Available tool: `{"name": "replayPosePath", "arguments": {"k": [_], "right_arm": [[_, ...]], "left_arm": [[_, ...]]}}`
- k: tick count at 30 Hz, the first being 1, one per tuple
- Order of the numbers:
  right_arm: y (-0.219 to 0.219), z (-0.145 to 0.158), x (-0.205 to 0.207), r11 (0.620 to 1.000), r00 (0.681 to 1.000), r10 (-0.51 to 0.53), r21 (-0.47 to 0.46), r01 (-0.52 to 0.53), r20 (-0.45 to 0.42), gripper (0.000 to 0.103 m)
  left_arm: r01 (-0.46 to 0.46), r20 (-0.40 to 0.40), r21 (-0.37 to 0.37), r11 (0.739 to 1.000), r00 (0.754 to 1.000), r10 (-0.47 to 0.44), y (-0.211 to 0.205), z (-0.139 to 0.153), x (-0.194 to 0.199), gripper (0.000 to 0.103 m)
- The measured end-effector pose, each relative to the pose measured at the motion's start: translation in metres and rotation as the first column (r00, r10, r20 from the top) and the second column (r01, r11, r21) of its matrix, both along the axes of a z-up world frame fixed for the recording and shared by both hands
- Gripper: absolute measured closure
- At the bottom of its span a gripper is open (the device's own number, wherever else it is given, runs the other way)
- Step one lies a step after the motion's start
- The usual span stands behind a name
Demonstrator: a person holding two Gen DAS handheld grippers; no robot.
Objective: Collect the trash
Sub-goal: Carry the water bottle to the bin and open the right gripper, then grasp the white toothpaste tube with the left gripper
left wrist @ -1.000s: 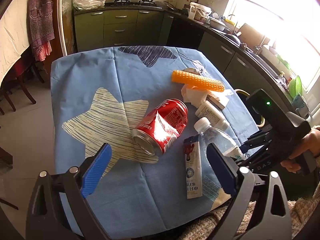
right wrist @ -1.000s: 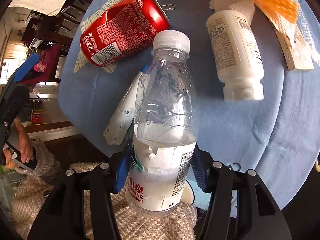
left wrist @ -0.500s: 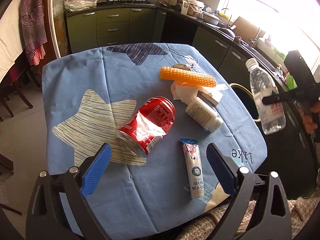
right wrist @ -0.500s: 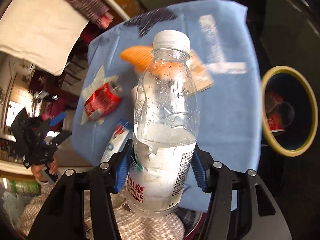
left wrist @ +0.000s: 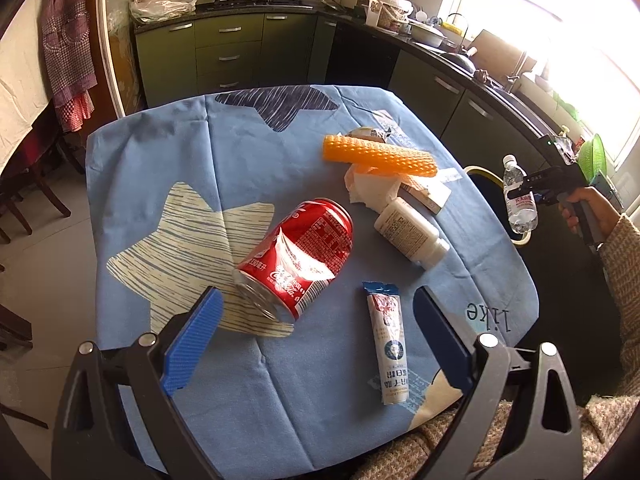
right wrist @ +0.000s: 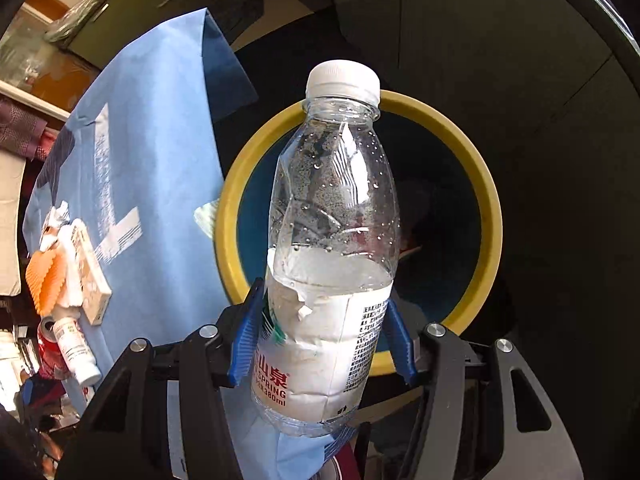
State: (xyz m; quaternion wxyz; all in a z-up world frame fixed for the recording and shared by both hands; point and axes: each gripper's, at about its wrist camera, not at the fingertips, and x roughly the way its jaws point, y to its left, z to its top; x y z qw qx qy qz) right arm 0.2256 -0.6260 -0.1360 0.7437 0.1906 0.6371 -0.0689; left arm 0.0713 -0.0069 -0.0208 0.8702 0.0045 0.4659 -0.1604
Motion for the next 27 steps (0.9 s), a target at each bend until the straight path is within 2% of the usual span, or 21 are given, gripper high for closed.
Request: {"name": "replayPosePath", "arguments": {"k": [6,8,13,19,24,27], "right_arm": [[-0.015,-0.024,0.013,0.999,0.999,-0.036,-0.015,0.036,-0.009,0.045],[-0.018,-0.023,0.012,0.999,0.999,-0.044,-0.026,0.044,-0.002,0.042],[-0.018,-0.001,0.002,0.998,0.996,-0.064,-0.001,0.064,0.057,0.042],[-0.005,0.034,-0.022,0.999,0.991,-0.012,0.049,0.006,0.134,0.039],[0.026,0.044,-0.034,0.995,0.986,0.08,0.043,-0.087,0.145,0.038],[0.044,0.043,-0.031,0.989,0.98,0.129,0.056,-0.139,0.15,0.038]], "left_arm": [[0.01,-0.017,0.012,1.0,1.0,-0.01,-0.003,-0.004,0.002,0.012],[0.013,-0.02,0.014,1.0,1.0,-0.012,-0.005,-0.005,0.004,0.012],[0.032,-0.024,0.017,0.999,0.999,-0.031,-0.011,-0.007,0.004,0.012],[0.067,-0.048,0.034,0.997,0.997,-0.065,-0.024,-0.017,0.005,0.012],[0.102,-0.039,0.109,0.989,0.994,-0.098,-0.038,-0.021,0.018,0.012],[0.121,0.006,0.205,0.971,0.992,-0.124,-0.044,-0.017,0.034,0.012]]}}
